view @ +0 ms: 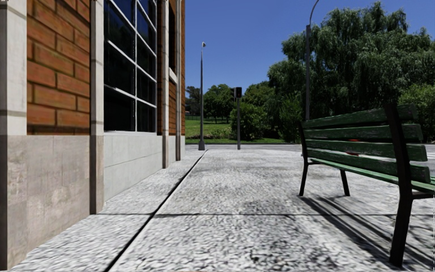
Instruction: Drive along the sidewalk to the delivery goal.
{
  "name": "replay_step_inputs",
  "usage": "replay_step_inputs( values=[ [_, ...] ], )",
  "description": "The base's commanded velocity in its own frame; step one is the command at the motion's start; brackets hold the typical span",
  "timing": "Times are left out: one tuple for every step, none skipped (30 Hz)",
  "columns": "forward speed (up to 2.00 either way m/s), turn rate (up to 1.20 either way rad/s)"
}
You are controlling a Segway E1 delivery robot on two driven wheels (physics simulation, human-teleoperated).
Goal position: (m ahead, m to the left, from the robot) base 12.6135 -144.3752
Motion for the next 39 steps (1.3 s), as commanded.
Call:
replay_step_inputs(
  values=[
    [2.00, 0.00],
    [2.00, 0.00],
    [2.00, 0.00],
    [2.00, 0.00],
    [2.00, 0.00],
    [2.00, 0.00],
    [2.00, 0.00],
    [2.00, 0.00],
    [2.00, 0.00],
    [2.00, 0.00],
    [2.00, 0.00],
    [2.00, 0.00],
    [2.00, -0.04],
    [2.00, -0.10],
    [2.00, -0.20],
    [2.00, -0.20],
    [2.00, -0.26],
    [2.00, -0.27],
    [2.00, -0.28],
    [2.00, -0.28],
    [2.00, -0.28],
    [2.00, -0.28],
    [2.00, -0.28],
    [2.00, -0.28],
    [2.00, -0.28],
    [2.00, -0.28],
    [2.00, -0.28],
    [2.00, -0.28],
    [2.00, -0.28],
    [2.00, -0.28],
    [2.00, -0.28],
    [2.00, -0.28],
    [2.00, -0.28],
    [2.00, -0.28],
    [2.00, -0.28],
    [2.00, -0.28],
    [2.00, -0.28],
    [2.00, -0.28],
    [2.00, -0.28]
  ],
)
